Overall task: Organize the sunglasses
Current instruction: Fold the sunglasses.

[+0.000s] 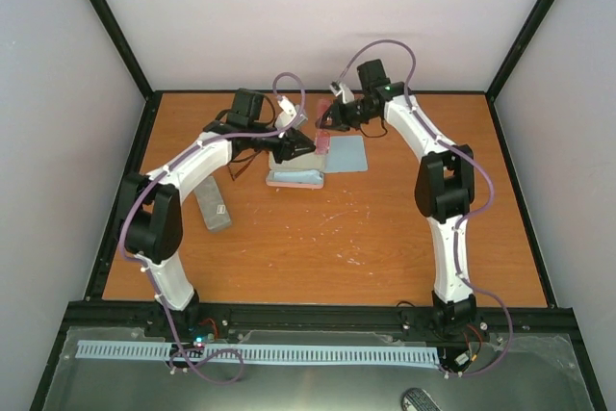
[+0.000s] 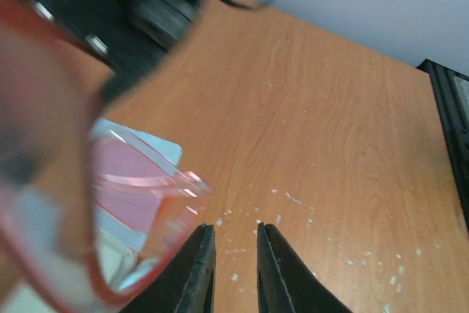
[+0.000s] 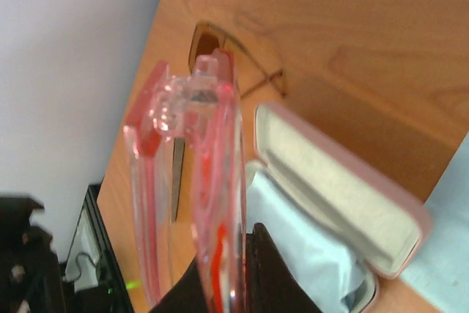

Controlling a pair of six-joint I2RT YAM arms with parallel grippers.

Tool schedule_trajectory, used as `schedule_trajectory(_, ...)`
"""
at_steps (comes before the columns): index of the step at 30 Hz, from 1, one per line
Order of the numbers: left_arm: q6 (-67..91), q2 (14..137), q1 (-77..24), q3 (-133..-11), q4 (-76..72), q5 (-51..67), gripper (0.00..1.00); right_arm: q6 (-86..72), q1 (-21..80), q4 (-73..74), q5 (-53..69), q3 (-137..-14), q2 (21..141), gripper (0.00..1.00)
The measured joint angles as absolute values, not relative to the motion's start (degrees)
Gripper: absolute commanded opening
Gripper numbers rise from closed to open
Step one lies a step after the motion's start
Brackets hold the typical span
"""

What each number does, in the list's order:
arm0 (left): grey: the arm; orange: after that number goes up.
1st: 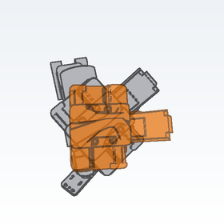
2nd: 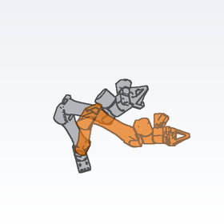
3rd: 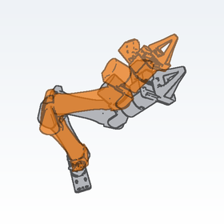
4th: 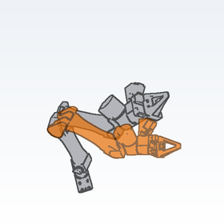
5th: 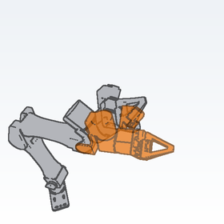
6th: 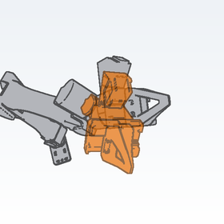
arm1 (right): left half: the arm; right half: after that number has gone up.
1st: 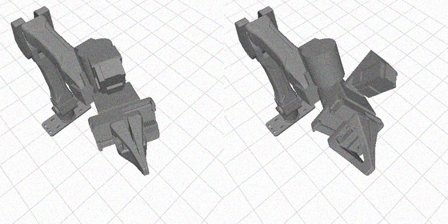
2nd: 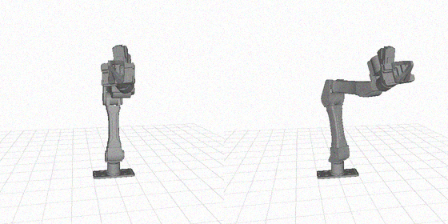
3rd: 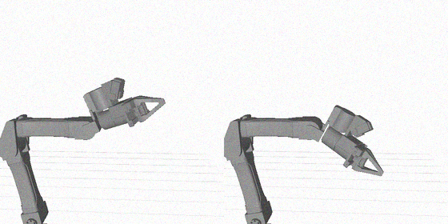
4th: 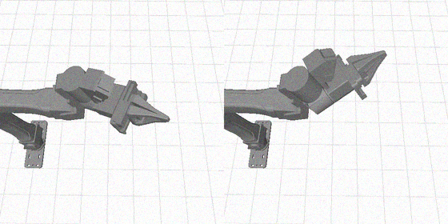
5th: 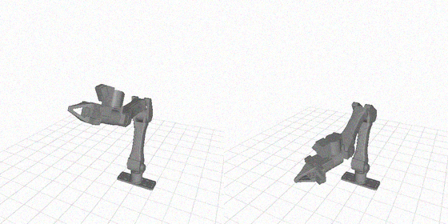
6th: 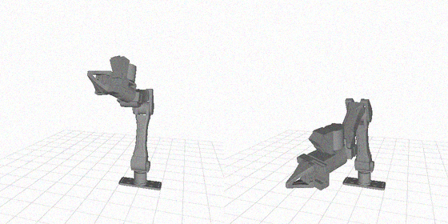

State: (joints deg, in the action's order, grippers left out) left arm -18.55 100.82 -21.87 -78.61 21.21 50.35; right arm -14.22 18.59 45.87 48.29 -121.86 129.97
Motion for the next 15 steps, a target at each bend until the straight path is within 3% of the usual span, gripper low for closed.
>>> schedule_trajectory(8,-18.6,104.7,-21.9,-82.3,17.9,48.6,0.18,-10.7,20.1,46.8,52.6,-109.7,123.4,0.03)
schedule_trajectory(15,-18.2,106.8,-21.0,-82.3,15.9,47.3,0.19,-8.7,19.6,47.0,54.7,-107.9,120.8,0.03)
